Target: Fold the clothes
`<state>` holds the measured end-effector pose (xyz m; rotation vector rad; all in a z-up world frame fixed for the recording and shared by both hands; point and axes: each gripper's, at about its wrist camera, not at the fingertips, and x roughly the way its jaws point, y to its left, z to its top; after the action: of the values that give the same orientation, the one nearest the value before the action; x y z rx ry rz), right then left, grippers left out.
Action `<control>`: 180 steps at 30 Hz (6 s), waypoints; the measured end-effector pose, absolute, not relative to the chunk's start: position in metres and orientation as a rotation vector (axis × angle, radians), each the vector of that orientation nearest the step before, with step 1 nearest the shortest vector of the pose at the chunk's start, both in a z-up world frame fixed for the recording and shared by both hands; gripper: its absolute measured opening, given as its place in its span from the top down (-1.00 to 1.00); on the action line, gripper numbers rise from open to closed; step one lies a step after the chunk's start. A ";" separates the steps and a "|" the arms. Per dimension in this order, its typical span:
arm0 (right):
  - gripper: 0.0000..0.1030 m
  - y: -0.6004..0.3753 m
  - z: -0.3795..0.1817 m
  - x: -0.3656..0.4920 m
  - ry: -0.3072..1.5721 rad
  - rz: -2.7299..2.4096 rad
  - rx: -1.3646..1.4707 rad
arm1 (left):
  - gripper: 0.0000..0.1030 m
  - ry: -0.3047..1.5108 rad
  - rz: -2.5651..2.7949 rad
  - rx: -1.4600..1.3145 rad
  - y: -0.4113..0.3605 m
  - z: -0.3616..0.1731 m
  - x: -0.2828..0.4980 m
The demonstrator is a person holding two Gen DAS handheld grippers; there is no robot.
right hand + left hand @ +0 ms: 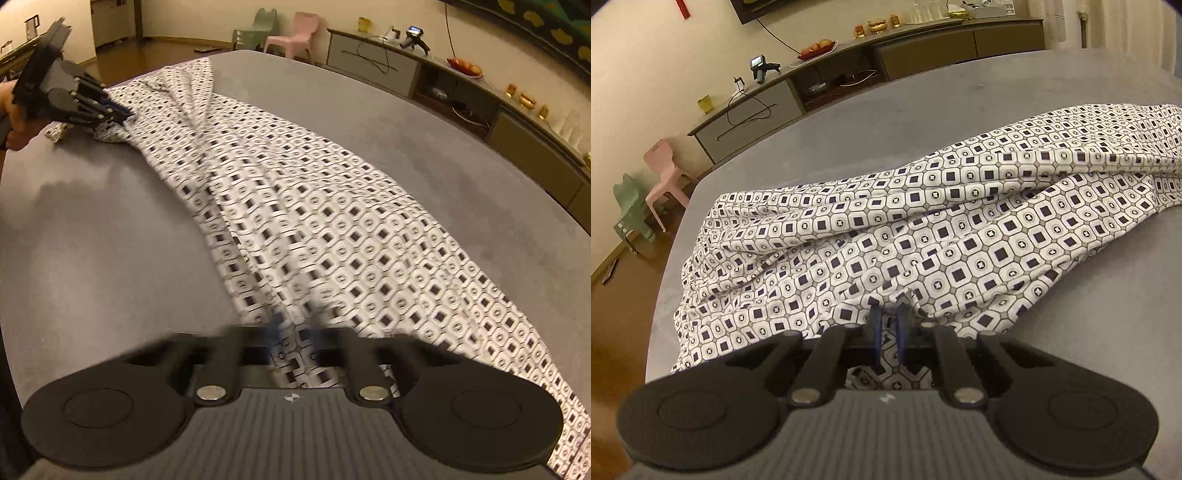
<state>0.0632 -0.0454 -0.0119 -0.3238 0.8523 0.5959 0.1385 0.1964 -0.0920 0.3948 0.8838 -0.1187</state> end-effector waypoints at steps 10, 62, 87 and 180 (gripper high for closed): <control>1.00 -0.114 0.054 0.178 0.683 0.227 -0.259 | 0.95 0.773 -0.144 0.248 0.218 -0.060 0.133; -0.41 -0.280 0.011 0.194 0.745 -0.071 -0.059 | 0.76 1.010 0.236 0.294 0.307 -0.105 0.377; -0.68 -0.233 0.045 0.091 0.801 -0.038 -0.060 | 0.00 0.890 0.264 -0.046 0.388 -0.064 0.141; -0.37 -0.215 0.007 0.009 0.932 0.213 -0.123 | 0.25 1.026 0.372 0.080 0.406 -0.075 0.079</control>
<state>0.0088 -0.2154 0.0070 -0.1235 0.9316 0.2135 0.0786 0.4057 -0.0753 0.0798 1.0259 0.3715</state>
